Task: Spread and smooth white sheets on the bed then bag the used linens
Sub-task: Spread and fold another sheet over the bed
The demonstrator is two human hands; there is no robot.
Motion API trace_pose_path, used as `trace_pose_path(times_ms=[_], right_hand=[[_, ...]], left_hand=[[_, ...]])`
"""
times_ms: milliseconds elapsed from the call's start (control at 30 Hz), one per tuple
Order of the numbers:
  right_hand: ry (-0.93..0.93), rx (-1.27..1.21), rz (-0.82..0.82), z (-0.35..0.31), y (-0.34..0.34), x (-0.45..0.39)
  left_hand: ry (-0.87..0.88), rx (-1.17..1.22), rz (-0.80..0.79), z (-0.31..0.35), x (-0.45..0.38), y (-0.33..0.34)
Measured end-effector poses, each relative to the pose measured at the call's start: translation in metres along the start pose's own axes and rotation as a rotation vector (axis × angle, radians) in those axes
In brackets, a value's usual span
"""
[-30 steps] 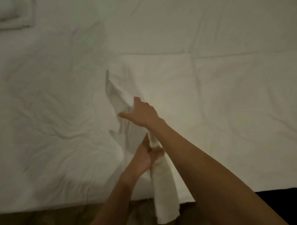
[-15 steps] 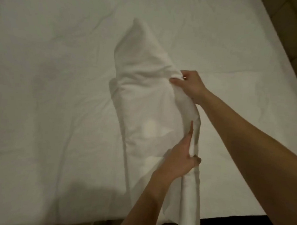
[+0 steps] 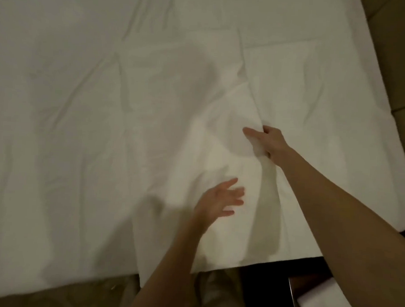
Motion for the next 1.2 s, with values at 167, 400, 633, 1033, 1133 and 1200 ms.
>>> trace_pose_path(times_ms=[167, 400, 633, 1033, 1133, 1200], right_hand=[[0.047, 0.025, -0.047, 0.048, -0.012, 0.034], [0.048, 0.136, -0.108, 0.075, -0.012, 0.068], [-0.010, 0.072, -0.071, 0.074, -0.020, 0.098], [0.045, 0.063, 0.087, 0.081, -0.028, 0.091], [0.003, 0.009, 0.156, 0.060, -0.027, 0.074], [-0.029, -0.021, 0.187, 0.041, -0.025, 0.057]], left_hand=[[0.163, 0.095, 0.368, 0.016, 0.052, -0.091], [0.034, -0.120, 0.787, -0.013, 0.108, -0.203], [0.033, -0.126, 0.611, -0.032, 0.092, -0.192], [-0.119, -0.044, 0.370, -0.006, 0.075, -0.207], [-0.042, 0.034, 0.487, 0.022, 0.060, -0.210], [0.013, 0.056, 0.563, 0.040, 0.046, -0.215]])
Point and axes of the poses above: each hand's wrist, its own x-axis away from the middle knuckle, its own y-axis out of the palm, z = x × y, the point moved 7 cm from there along -x, towards the middle knuckle, and after that the axes turned 3 degrees about x, right-handed, at the moved point
